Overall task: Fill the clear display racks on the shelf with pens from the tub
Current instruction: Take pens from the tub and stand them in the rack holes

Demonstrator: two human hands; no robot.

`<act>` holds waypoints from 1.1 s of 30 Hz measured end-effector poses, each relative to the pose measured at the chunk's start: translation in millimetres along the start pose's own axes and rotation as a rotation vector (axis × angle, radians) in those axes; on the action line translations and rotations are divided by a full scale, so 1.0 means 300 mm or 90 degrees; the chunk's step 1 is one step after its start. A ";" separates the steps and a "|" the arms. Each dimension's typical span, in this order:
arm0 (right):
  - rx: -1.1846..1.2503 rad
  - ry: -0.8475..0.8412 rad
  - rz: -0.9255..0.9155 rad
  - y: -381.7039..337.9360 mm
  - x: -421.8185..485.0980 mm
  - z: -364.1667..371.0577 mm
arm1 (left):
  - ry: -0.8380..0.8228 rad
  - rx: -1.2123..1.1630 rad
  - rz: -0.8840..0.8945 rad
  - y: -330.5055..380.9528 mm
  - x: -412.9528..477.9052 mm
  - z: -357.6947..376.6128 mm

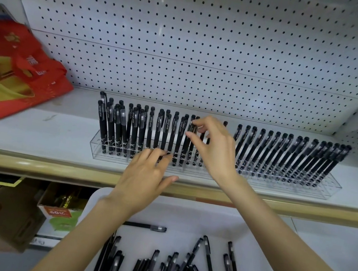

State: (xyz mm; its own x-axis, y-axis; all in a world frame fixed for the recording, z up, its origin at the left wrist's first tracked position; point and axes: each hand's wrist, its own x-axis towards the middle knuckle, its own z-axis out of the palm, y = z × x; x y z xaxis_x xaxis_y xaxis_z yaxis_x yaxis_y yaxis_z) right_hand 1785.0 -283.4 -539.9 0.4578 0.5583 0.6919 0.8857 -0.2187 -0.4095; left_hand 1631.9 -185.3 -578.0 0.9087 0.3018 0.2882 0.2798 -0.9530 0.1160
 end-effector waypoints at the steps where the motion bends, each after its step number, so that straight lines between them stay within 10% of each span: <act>1: -0.057 0.000 -0.032 0.009 -0.006 0.013 | 0.000 -0.002 -0.003 0.000 0.000 0.000; 22: -0.079 -0.105 -0.027 -0.030 -0.098 -0.157 | 0.011 -0.062 0.032 0.070 -0.096 -0.065; 33: 0.005 -0.407 0.286 -0.058 -0.769 -0.220 | -0.166 -0.234 -0.147 0.148 -0.528 0.191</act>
State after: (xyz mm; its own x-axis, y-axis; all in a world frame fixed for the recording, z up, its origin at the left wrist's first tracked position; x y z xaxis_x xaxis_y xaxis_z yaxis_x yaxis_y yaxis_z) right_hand 1669.1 -461.2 -653.0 0.6367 0.7709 -0.0178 0.6244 -0.5290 -0.5747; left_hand 1518.1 -276.8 -673.1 0.8960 0.4434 -0.0253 0.3980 -0.7763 0.4888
